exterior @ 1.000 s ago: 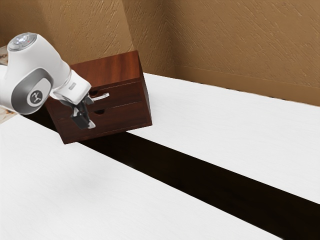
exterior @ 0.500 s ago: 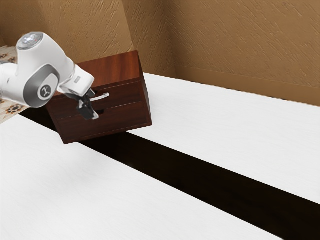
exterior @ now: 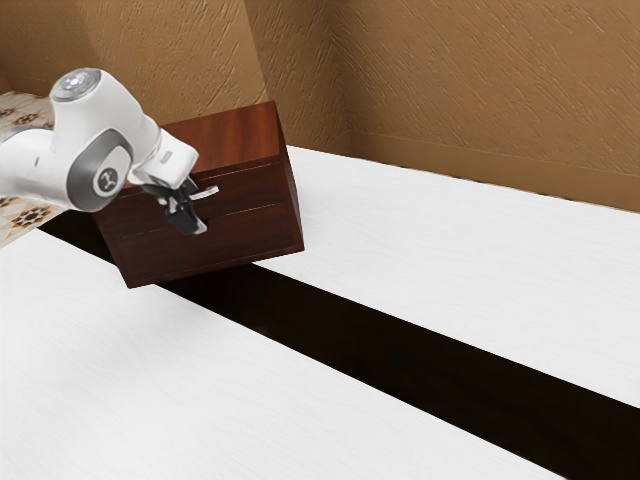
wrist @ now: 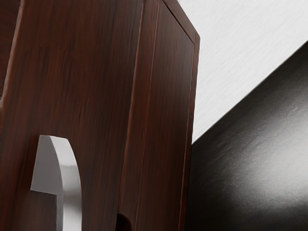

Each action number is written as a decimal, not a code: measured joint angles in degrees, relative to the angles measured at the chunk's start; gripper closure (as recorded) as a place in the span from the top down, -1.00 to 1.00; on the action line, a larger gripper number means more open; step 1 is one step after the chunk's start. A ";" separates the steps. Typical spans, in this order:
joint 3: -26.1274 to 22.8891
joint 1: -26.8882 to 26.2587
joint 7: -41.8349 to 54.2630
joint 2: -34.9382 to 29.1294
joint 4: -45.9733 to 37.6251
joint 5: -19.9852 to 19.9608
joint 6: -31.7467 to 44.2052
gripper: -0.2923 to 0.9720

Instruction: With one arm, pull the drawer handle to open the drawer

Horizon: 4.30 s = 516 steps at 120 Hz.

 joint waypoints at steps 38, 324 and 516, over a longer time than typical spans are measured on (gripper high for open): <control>0.23 -0.65 -0.22 1.48 -2.08 0.02 -0.21 0.53; -54.73 51.82 -5.53 10.18 -23.74 -4.03 -2.81 0.83; -108.38 86.90 -14.60 0.29 -20.34 -2.27 -13.36 0.35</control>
